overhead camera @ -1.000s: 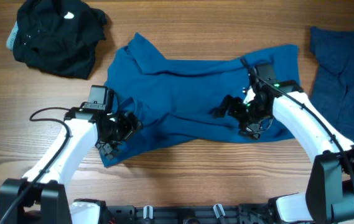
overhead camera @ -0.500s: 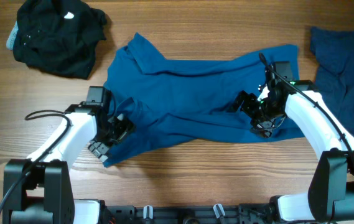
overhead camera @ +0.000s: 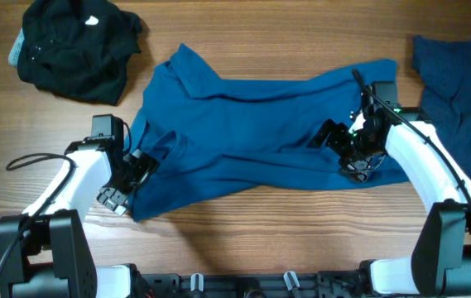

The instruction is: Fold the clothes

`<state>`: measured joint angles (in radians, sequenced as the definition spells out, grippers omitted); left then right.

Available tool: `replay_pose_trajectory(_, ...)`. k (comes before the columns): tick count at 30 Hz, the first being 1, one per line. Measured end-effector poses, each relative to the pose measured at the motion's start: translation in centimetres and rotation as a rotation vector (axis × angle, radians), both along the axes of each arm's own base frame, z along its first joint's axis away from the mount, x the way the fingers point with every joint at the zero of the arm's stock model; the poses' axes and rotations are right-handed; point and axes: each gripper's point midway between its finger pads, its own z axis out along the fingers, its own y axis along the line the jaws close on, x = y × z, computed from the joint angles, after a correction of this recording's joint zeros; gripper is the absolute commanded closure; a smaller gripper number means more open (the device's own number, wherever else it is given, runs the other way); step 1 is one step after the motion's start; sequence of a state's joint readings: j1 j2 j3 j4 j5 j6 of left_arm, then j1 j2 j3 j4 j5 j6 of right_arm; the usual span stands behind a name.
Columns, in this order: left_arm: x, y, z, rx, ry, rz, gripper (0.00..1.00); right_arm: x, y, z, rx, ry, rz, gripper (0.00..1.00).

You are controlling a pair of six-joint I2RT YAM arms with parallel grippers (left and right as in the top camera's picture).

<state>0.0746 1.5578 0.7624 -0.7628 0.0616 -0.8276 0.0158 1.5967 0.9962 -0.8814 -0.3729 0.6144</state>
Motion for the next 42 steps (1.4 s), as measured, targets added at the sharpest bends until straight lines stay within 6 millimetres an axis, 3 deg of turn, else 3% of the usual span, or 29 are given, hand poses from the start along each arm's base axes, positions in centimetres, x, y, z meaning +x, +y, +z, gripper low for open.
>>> replay_pose_trajectory(9, 0.4, 3.5, 0.0, 0.065, -0.023, 0.094, 0.0, -0.3, 0.0, 0.7, -0.002, -0.018, 0.016, 0.0)
replay_pose_trajectory(16, -1.3, 9.7, 0.0, 0.095, -0.021, 0.28, 0.0, -0.3, 0.0, 0.8, -0.002, -0.018, 0.015, 0.0)
replay_pose_trajectory(20, -2.3, 11.6, 0.0, 0.09, -0.018, 0.333, 0.0, -0.7, 0.0, 0.7, -0.002, 0.001, 0.016, 0.0)
replay_pose_trajectory(25, -2.3, 11.2, 0.0, 0.057, -0.023, 0.318, 0.0, -2.5, 0.0, 1.0, -0.002, 0.063, 0.016, 0.0)
replay_pose_trajectory(29, -2.7, 10.4, 0.4, 0.021, -0.014, 0.29, 0.0, -3.4, -0.3, 3.0, -0.016, 0.026, 0.003, 0.0)
replay_pose_trajectory(31, -3.0, 10.1, 1.0, 0.014, -0.013, 0.284, 0.0, -4.1, -0.9, 4.9, -0.051, -0.024, -0.032, 0.0)
replay_pose_trajectory(34, -1.8, 10.1, 4.1, 0.02, -0.117, 0.271, 0.0, -4.5, -1.4, 6.3, -0.069, -0.122, -0.063, 0.0)
replay_pose_trajectory(36, -1.4, 9.9, 5.4, 0.014, -0.17, 0.267, 0.0, -4.7, -1.4, 5.5, -0.065, -0.156, -0.07, 0.0)
replay_pose_trajectory(39, -1.0, 8.5, 7.4, -0.026, -0.24, 0.231, 0.0, -5.4, -1.0, 2.3, -0.043, -0.132, -0.086, 0.0)
replay_pose_trajectory(42, -1.1, 6.4, 7.9, -0.093, -0.242, 0.178, 0.0, -6.5, -0.9, -0.3, -0.033, -0.083, -0.111, 0.0)
